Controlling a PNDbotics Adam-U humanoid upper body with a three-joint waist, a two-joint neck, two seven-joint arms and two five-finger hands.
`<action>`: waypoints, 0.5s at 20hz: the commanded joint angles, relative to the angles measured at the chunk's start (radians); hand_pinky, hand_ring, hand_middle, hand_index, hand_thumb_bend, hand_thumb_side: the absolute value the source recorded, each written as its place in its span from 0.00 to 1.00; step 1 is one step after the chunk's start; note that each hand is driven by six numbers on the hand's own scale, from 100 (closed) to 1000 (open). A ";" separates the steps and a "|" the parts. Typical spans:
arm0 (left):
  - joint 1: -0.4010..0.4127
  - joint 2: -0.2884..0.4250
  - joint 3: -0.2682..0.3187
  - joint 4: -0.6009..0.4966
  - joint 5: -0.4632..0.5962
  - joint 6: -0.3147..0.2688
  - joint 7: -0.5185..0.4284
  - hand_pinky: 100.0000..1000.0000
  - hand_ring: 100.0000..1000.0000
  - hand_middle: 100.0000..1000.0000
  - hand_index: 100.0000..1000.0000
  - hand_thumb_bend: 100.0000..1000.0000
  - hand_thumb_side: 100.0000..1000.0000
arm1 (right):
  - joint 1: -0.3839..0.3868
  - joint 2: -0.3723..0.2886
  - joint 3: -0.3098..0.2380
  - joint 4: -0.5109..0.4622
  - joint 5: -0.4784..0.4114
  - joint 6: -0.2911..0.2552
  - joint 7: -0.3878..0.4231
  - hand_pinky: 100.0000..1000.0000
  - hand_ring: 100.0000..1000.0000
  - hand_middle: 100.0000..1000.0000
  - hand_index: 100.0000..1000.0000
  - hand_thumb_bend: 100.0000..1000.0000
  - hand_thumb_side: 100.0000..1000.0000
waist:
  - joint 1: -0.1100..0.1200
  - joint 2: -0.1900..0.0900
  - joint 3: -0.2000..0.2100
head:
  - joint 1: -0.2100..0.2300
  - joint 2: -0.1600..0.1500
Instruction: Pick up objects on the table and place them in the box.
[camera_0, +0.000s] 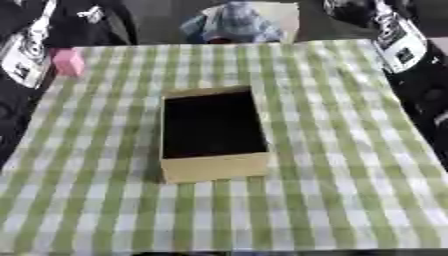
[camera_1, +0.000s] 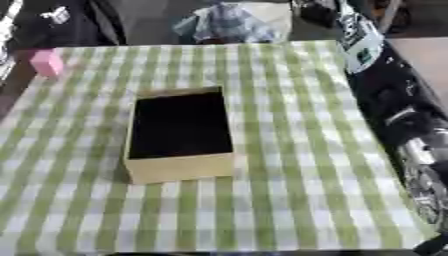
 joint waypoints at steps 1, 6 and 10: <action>-0.026 0.056 -0.006 -0.006 -0.069 0.007 -0.043 0.81 0.88 0.88 0.90 0.69 0.59 | -0.020 -0.027 -0.003 -0.010 0.001 -0.002 0.000 0.73 0.87 0.88 0.92 0.34 0.56 | 0.002 -0.024 0.000 | -0.002 0.005; -0.030 0.093 0.000 -0.006 -0.230 0.014 -0.092 0.83 0.88 0.88 0.90 0.76 0.34 | -0.016 -0.031 -0.004 -0.007 0.004 -0.001 0.000 0.73 0.87 0.88 0.92 0.35 0.56 | 0.004 -0.026 0.004 | -0.003 0.005; -0.032 0.115 0.007 0.000 -0.353 0.018 -0.132 0.84 0.90 0.91 0.93 0.79 0.24 | -0.014 -0.032 -0.004 -0.007 0.006 -0.002 0.002 0.73 0.87 0.88 0.92 0.35 0.56 | 0.005 -0.027 0.006 | -0.003 0.005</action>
